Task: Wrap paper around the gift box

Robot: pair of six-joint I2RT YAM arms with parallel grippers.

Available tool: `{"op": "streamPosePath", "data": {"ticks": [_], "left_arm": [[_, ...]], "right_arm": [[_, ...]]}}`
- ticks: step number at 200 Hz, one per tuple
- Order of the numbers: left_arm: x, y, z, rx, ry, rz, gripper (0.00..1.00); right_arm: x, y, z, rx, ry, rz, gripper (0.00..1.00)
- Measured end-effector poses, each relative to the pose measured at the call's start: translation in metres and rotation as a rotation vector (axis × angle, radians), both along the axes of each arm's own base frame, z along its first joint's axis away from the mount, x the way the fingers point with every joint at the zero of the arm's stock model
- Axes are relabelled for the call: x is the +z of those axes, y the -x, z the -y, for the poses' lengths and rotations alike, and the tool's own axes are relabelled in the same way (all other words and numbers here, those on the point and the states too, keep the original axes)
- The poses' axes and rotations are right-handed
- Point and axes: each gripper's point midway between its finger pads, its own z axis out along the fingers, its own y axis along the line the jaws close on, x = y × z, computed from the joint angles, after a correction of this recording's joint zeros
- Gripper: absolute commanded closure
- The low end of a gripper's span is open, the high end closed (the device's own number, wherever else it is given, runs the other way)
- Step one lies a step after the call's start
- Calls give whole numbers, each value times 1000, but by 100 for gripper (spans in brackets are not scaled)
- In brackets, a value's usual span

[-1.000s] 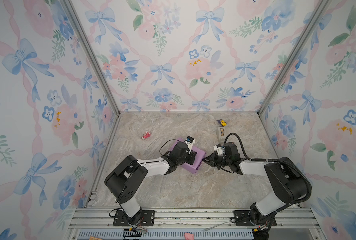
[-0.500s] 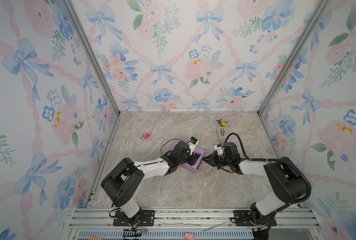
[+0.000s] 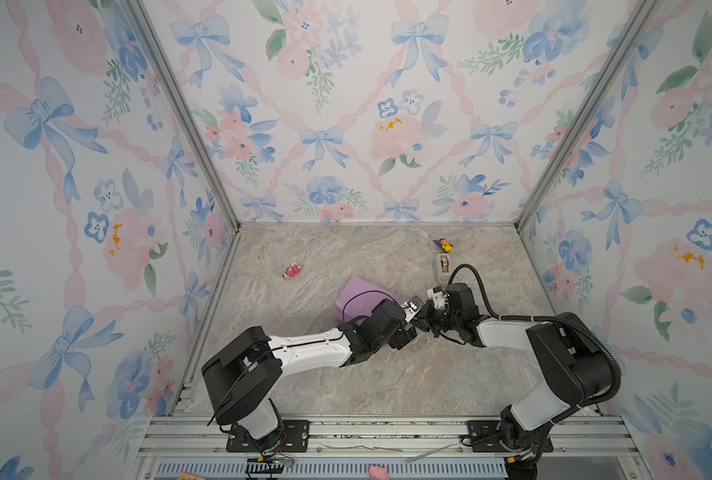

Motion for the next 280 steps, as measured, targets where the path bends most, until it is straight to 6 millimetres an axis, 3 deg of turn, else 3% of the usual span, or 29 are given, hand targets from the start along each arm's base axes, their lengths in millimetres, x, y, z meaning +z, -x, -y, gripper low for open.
{"op": "streamPosePath", "data": {"ticks": [42,90,173,222,258,280], "left_arm": [[-20,-5,-14,73,-99,20,14],[-35,1,-16,78,-143,19,14],[-45,-4,-19,137,-159,55,16],[-44,-12,-22,205,-137,85,34],[-43,-14,-25,229,-108,103,42],[-43,-14,-26,238,-85,111,45]], "right_arm": [[-2,0,0,0,2,-5,100],[-2,0,0,0,2,-5,100],[-2,0,0,1,2,-5,100],[-1,1,-3,7,-1,1,100],[4,0,-3,7,-7,16,77],[18,-3,2,9,-7,61,66]]}}
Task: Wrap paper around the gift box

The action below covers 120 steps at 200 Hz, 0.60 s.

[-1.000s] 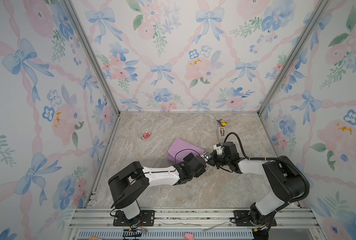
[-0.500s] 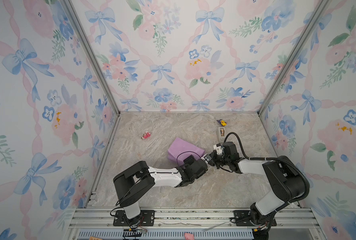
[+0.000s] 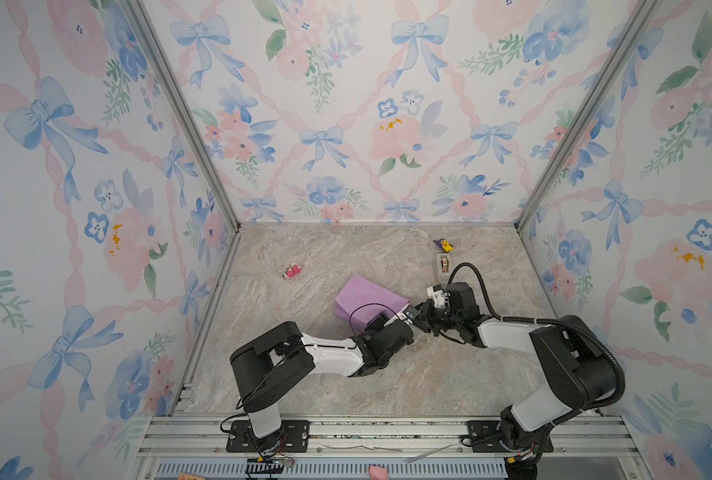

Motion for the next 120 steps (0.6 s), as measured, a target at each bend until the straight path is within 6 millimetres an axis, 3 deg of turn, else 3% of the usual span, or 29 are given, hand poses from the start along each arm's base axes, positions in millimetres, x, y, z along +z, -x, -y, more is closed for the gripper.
{"op": "streamPosePath", "data": {"ticks": [23,62,76,120], "left_arm": [[1,0,0,6,23,4,48],[1,0,1,16,53,4,49],[2,0,1,14,64,8,50],[2,1,2,12,78,5,51]], "right_arm": [[14,-3,13,-1,44,42,60],[39,-29,28,10,135,115,58],[32,-27,32,20,158,97,56],[-17,-1,51,66,239,-86,55]]}}
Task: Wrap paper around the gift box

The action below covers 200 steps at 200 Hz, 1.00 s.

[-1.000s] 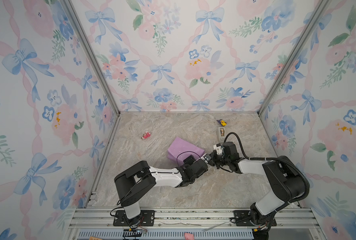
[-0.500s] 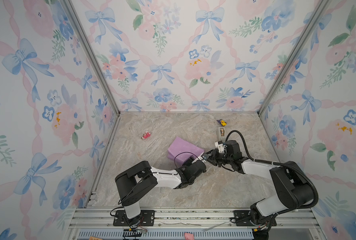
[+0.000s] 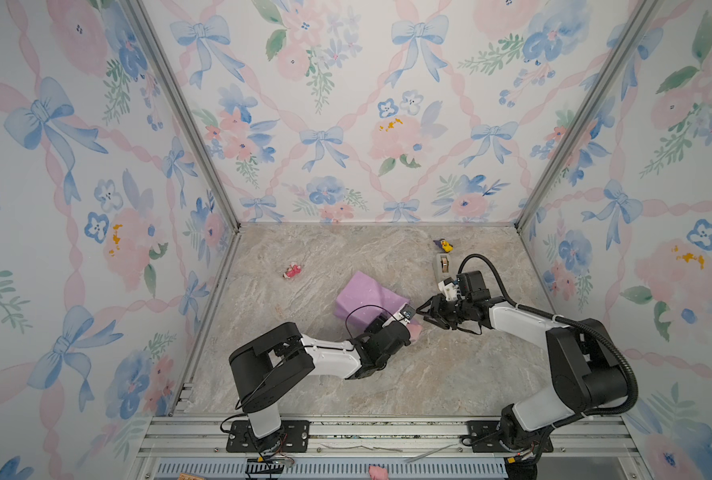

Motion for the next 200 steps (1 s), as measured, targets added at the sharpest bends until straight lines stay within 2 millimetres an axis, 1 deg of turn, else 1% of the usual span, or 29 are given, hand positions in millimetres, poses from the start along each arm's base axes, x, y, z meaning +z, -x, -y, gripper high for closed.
{"op": "streamPosePath", "data": {"ticks": [20,33,68,83,94,120,167,200], "left_arm": [[0,0,0,-2,2,0,51],[1,1,0,-6,7,-3,51],[1,2,1,-13,18,-2,51],[1,1,1,-13,19,-2,51],[1,1,1,-14,20,-1,51],[2,1,1,-14,20,-1,51],[2,1,1,-15,28,3,52],[2,2,1,-17,30,1,52]], "right_arm": [[-10,6,3,25,26,-30,56],[-15,5,4,47,46,-39,57],[-25,-17,-2,105,73,-27,61],[-31,-21,-4,123,79,-30,63],[-35,-20,-7,143,71,-43,64],[-35,-18,-15,187,52,-57,66],[-35,-7,-29,244,-9,-86,66],[-35,-2,-34,255,-39,-104,66]]}}
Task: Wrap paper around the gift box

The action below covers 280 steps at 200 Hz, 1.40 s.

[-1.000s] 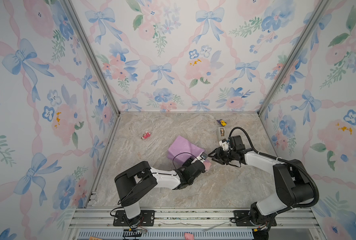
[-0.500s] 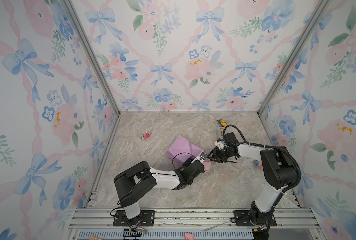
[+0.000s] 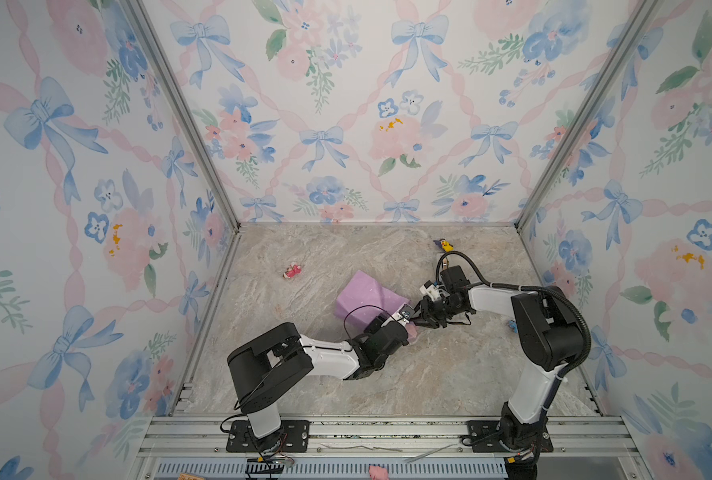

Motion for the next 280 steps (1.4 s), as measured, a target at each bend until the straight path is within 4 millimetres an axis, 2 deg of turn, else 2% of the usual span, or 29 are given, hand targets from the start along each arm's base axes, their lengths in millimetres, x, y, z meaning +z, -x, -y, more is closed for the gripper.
{"op": "streamPosePath", "data": {"ticks": [91,151,169,204,224,250,280], "left_arm": [[1,0,0,-16,8,0,52],[1,0,0,-21,10,1,52],[1,0,0,-22,11,0,52],[1,0,0,-21,14,0,52],[1,0,0,-21,14,1,52],[1,0,0,-21,16,1,52],[1,0,0,-26,21,0,52]], "right_arm": [[2,-9,-11,-1,-102,-3,64],[3,-16,-7,1,-111,9,64],[2,-10,-7,6,-123,-5,64],[1,19,-6,18,-150,-55,64],[1,27,-5,13,-163,-68,64],[3,23,-6,-18,-175,-65,64],[6,10,-7,-52,-184,-31,70]]}}
